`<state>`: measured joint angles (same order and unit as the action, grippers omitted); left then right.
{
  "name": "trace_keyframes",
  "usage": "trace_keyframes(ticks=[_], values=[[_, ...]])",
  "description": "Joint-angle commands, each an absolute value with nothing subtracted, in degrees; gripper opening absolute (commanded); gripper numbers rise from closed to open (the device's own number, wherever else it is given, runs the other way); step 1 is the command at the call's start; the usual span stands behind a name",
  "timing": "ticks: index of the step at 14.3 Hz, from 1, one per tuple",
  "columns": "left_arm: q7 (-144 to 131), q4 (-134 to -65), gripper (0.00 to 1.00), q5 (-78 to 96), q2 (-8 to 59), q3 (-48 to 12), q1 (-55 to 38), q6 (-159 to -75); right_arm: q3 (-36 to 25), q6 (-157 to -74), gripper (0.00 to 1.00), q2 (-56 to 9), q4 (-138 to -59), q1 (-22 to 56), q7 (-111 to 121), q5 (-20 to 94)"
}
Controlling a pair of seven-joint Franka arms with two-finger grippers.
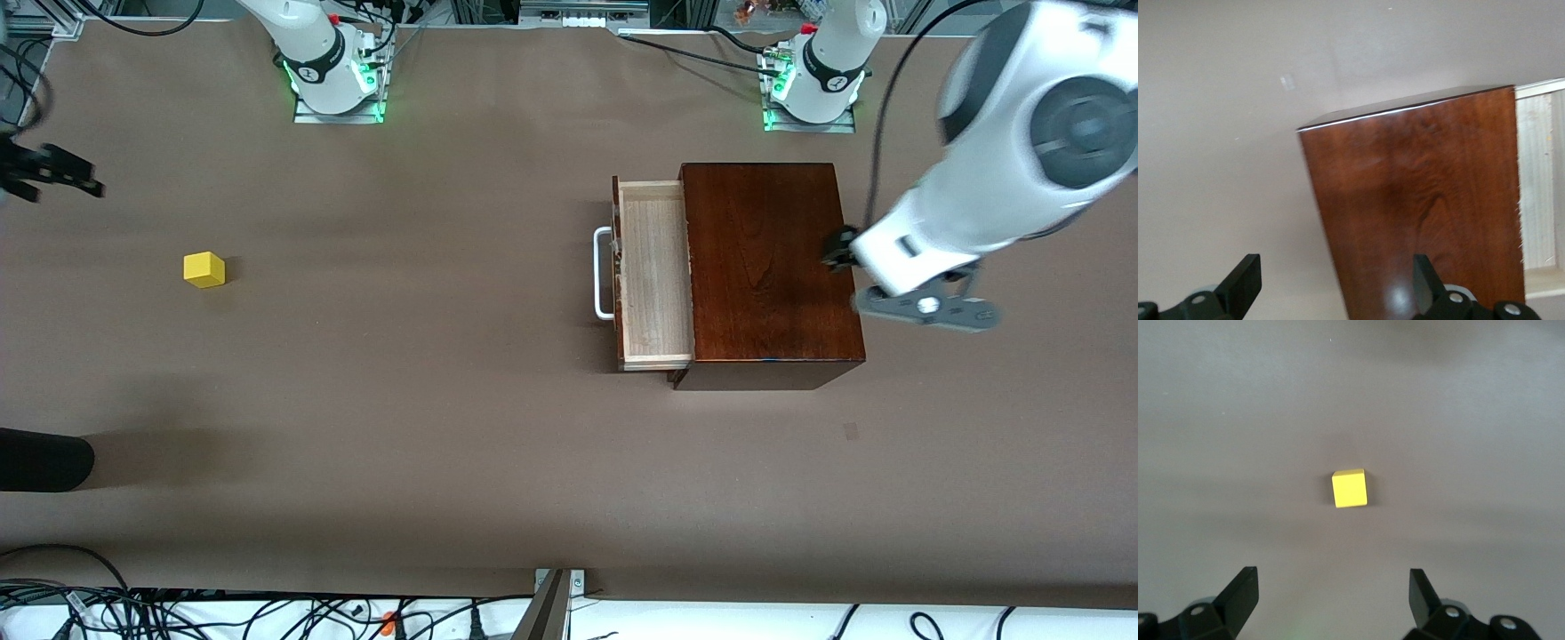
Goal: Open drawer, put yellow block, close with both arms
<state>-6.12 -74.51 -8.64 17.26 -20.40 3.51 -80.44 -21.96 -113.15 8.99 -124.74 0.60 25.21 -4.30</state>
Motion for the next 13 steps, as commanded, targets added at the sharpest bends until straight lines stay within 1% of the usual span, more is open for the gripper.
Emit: trace_keyframes(ticks=[1,2,3,4,5,6,8,9,10,11,13], values=[[-0.5,-74.4,1.00,-6.1,14.7,-20.6,7.9,-77.7,-22.6,-123.4,1.00,8.5,-133.0,0.9,26.5,-5.3],[-1.2,-75.1,1.00,-6.2,13.5,-19.3,7.4,-78.0,-22.7,-126.4,1.00,6.2,-133.8,0.9,26.4,-5.2],[-1.8,-75.8,1.00,-6.0,12.6,-14.2,4.6,-78.3,-22.7,-129.8,1.00,4.2,-134.7,0.9,26.5,-5.2],[-1.8,-77.2,1.00,-6.0,11.4,-7.0,-0.5,-78.5,-22.7,-133.1,1.00,2.0,-135.7,0.9,26.4,-5.2],[-1.8,-78.9,1.00,-4.7,10.2,-2.5,-2.8,-79.6,-22.7,-135.2,1.00,-0.5,-135.8,0.9,26.4,-5.1],[-1.8,-81.4,1.00,-2.7,8.5,-0.3,-3.2,-82.9,-22.7,-136.8,1.00,-2.8,-135.8,0.9,26.3,-4.9],[-1.5,-92.1,1.00,-2.3,1.8,1.4,-3.6,-92.8,-22.7,-139.6,1.00,-6.2,-135.6,0.9,26.3,-4.7],[-1.6,-96.6,1.00,-2.3,-1.5,1.5,-3.5,-95.8,-22.6,-140.1,1.00,-7.6,-135.5,0.9,26.4,-4.3],[-1.1,-99.3,1.00,-2.3,-3.8,1.3,-3.3,-95.8,-22.6,-140.9,1.00,-8.9,-135.5,0.9,26.4,-4.1],[-1.1,-99.8,1.00,-2.3,-4.7,0.7,-3.1,-95.2,-22.5,-141.9,1.00,-10.2,-135.5,0.9,26.5,-4.1],[-0.8,-97.7,1.00,-2.3,-3.3,0.5,-3.1,-94.6,-22.4,-143.1,1.00,-12.1,-135.4,0.9,26.5,-3.8]])
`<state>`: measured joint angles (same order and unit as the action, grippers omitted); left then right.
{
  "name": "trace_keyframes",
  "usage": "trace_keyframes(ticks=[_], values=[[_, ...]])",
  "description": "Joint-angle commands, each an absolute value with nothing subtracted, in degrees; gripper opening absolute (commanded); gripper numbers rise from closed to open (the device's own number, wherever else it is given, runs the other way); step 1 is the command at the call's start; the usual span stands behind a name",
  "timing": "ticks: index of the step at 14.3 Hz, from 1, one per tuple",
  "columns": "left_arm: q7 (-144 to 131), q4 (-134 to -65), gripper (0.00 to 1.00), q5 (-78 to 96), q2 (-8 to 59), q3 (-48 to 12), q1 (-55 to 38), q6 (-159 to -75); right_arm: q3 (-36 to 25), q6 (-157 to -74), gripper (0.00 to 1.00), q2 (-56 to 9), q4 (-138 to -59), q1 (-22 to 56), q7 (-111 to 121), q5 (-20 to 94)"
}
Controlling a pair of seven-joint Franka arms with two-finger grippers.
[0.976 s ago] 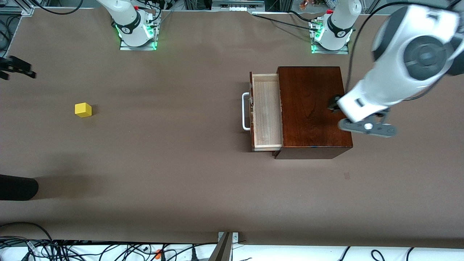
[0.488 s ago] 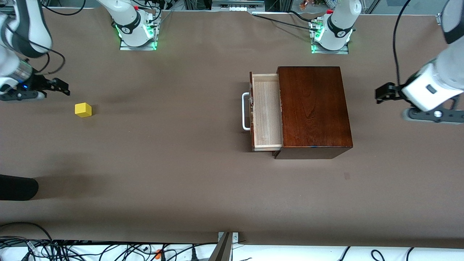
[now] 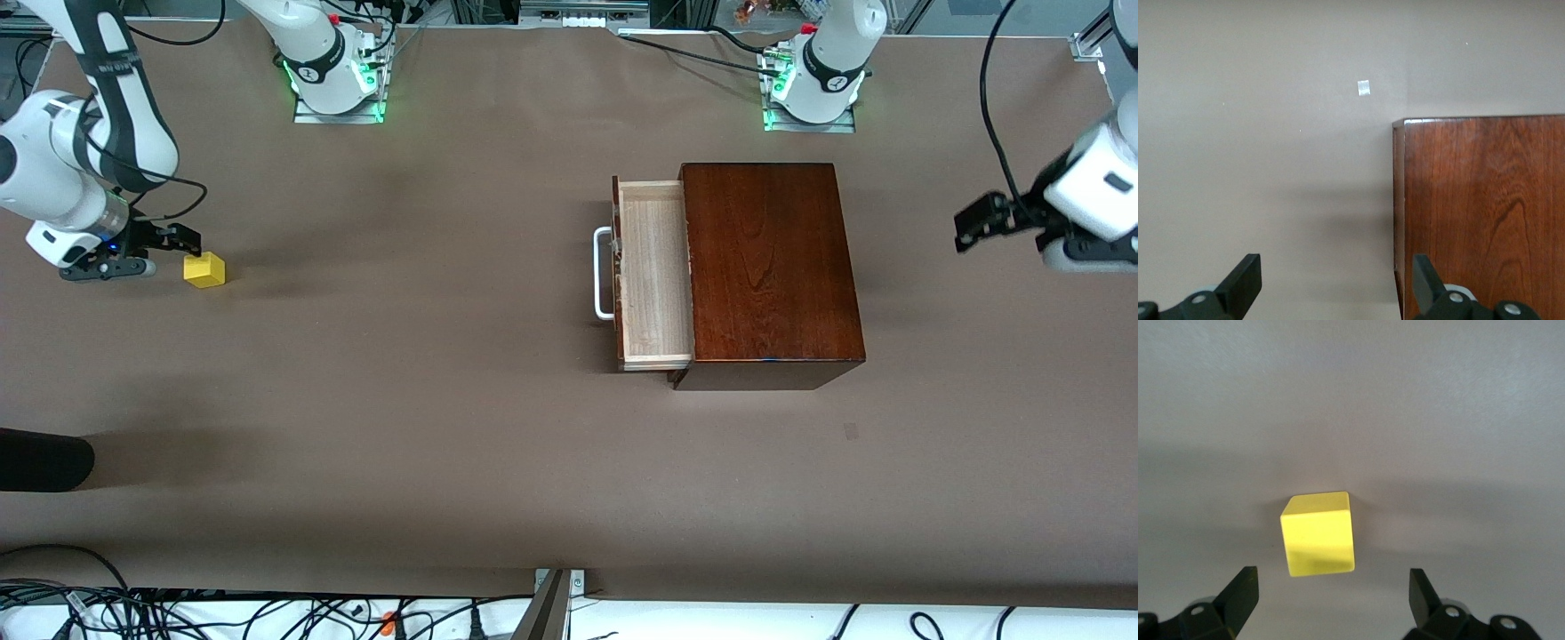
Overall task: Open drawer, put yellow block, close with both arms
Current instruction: 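Lower the right gripper and grasp the yellow cube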
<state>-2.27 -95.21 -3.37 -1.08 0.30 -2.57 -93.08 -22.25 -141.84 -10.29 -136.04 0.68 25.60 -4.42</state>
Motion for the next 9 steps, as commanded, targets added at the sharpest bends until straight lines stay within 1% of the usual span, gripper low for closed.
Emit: trace_keyframes(ticks=[1,5,9], values=[[-0.8,-97.6,1.00,-2.3,-3.3,0.5,-3.1,-94.6,-22.4,-143.4,1.00,-13.0,-135.4,0.8,26.5,-2.7],[-0.8,-97.2,1.00,-2.2,-3.3,0.4,-3.1,-94.5,-21.3,-145.9,1.00,-16.5,-135.3,0.9,30.1,1.8],[-1.0,-97.1,1.00,-2.2,-3.3,0.4,-3.2,-94.4,-20.7,-147.7,1.00,-19.0,-134.8,0.8,30.6,2.4]])
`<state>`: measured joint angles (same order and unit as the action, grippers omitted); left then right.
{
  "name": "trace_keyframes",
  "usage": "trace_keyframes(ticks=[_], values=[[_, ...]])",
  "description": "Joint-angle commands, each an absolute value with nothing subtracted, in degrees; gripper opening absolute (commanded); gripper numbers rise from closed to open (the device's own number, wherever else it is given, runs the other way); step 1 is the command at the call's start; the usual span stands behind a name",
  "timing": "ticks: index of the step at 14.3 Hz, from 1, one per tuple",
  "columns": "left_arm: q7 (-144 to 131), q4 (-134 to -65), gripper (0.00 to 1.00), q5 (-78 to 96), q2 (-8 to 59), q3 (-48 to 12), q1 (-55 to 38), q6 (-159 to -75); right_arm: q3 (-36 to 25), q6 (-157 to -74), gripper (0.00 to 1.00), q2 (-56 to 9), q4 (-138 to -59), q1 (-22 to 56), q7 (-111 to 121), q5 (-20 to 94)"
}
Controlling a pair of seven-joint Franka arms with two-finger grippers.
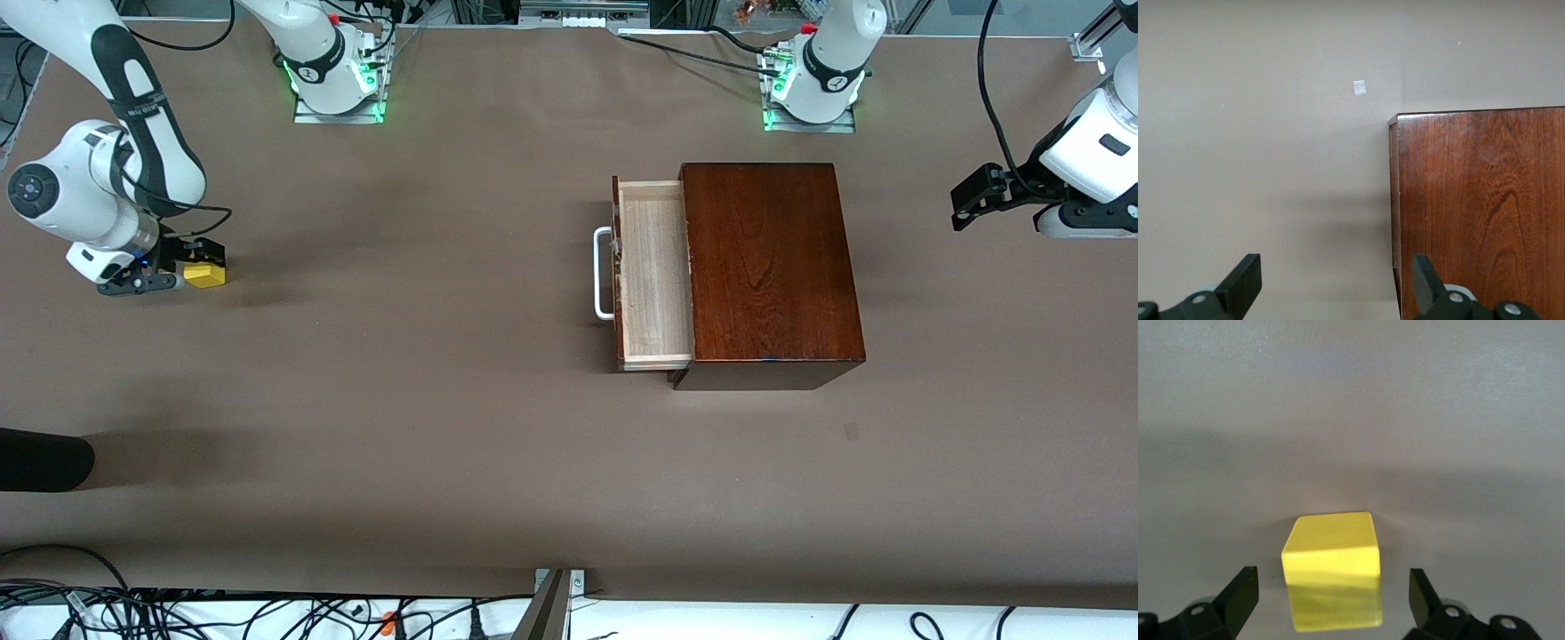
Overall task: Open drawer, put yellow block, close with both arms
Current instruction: 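Lower the right gripper and grasp the yellow cube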
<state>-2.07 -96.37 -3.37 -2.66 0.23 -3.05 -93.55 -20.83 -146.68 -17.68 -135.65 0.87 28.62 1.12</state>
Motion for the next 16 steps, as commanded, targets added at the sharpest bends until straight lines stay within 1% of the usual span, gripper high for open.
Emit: trace_keyframes(ticks=[1,3,4,5,6,8,12,16], values=[[-0.9,-97.1,1.00,-2.2,-3.3,0.4,-3.1,-94.3,-20.7,-147.7,0.91,-19.5,-134.6,0.8,31.7,2.5],[-0.9,-97.1,1.00,-2.1,-3.3,0.5,-3.0,-93.9,-20.7,-147.7,0.28,-19.7,-134.1,0.8,32.7,2.5],[-0.9,-97.1,1.00,-2.1,-3.3,0.4,-2.9,-93.9,-20.7,-147.4,0.12,-19.6,-133.5,1.0,32.8,2.5],[-1.0,-97.1,1.00,-2.1,-3.3,0.4,-2.9,-93.9,-20.6,-147.0,0.05,-19.0,-133.0,1.1,32.6,2.6],[-1.0,-97.1,1.00,-2.1,-3.3,0.4,-2.9,-93.9,-20.1,-145.2,0.01,-17.9,-132.3,1.1,32.4,3.2],[-1.0,-97.1,1.00,-2.1,-3.3,0.4,-2.9,-93.9,-19.8,-138.4,0.00,-15.7,-128.3,1.1,32.2,3.6],[-1.0,-97.1,1.00,-2.1,-3.3,0.4,-2.9,-93.9,-19.6,-115.9,0.00,-13.9,-112.5,1.1,29.6,3.6],[-0.9,-96.8,1.00,-2.1,-3.3,0.4,-2.9,-94.0,-17.3,-98.6,0.00,-12.3,-96.7,1.3,23.8,3.3]])
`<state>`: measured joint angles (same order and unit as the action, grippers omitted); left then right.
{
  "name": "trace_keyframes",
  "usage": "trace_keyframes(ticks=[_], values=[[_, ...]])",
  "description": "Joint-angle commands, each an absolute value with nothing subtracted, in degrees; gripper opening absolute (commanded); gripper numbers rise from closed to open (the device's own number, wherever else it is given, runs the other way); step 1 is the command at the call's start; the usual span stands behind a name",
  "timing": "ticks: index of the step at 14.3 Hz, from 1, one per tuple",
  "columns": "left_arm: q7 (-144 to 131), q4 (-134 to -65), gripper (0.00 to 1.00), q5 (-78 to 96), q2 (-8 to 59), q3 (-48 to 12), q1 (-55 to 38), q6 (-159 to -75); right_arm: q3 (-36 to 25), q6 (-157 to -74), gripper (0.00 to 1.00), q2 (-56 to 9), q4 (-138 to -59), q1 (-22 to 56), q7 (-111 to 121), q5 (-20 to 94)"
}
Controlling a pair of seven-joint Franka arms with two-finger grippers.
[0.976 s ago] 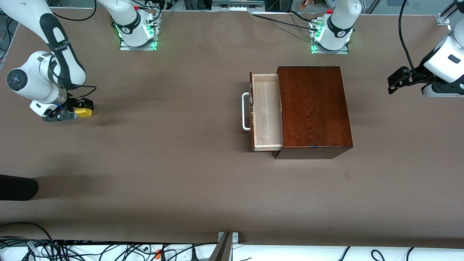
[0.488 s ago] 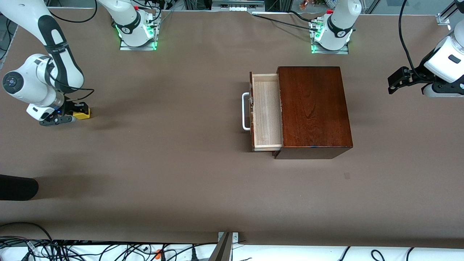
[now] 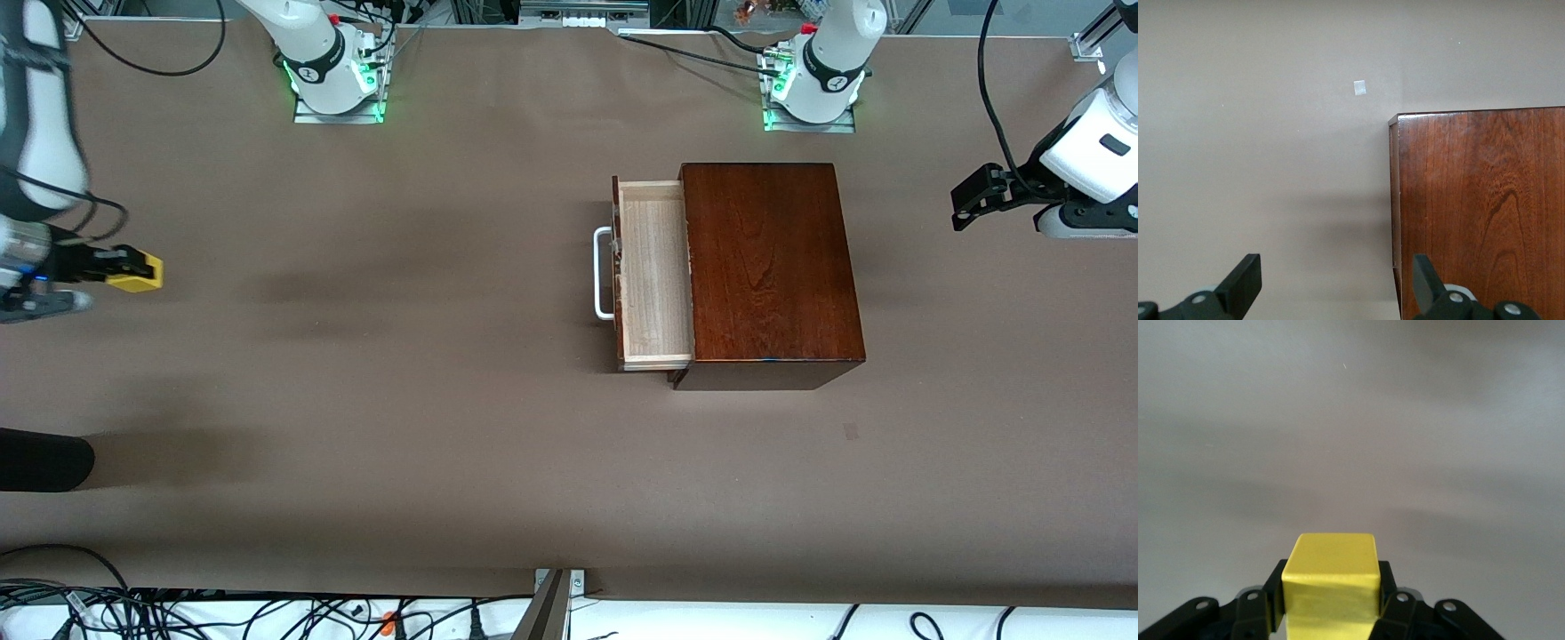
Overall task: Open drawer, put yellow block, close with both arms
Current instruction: 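Carry the yellow cube with the right gripper over the open drawer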
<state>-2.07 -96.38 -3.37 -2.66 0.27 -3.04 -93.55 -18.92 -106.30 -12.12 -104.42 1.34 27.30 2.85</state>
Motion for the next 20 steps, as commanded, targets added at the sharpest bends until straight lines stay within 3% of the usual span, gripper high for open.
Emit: trace_keyframes(ticks=[1,5,11,20], values=[[-0.9,-96.8,1.00,-2.1,-3.3,0.4,-2.9,-93.9,-16.0,-94.3,0.00,-12.3,-92.7,1.4,20.9,3.3],[-1.0,-96.7,1.00,-2.1,-3.3,0.4,-2.9,-93.9,-8.6,-86.3,0.00,-12.5,-84.9,5.0,-4.0,3.7],[-1.0,-96.7,1.00,-2.1,-3.3,0.4,-3.0,-93.9,3.8,-87.2,0.00,-13.4,-81.9,10.4,-44.0,6.7],[-1.0,-96.7,1.00,-2.1,-3.3,0.4,-3.0,-93.8,5.1,-98.4,0.00,-21.7,-76.2,32.2,-98.2,6.7]])
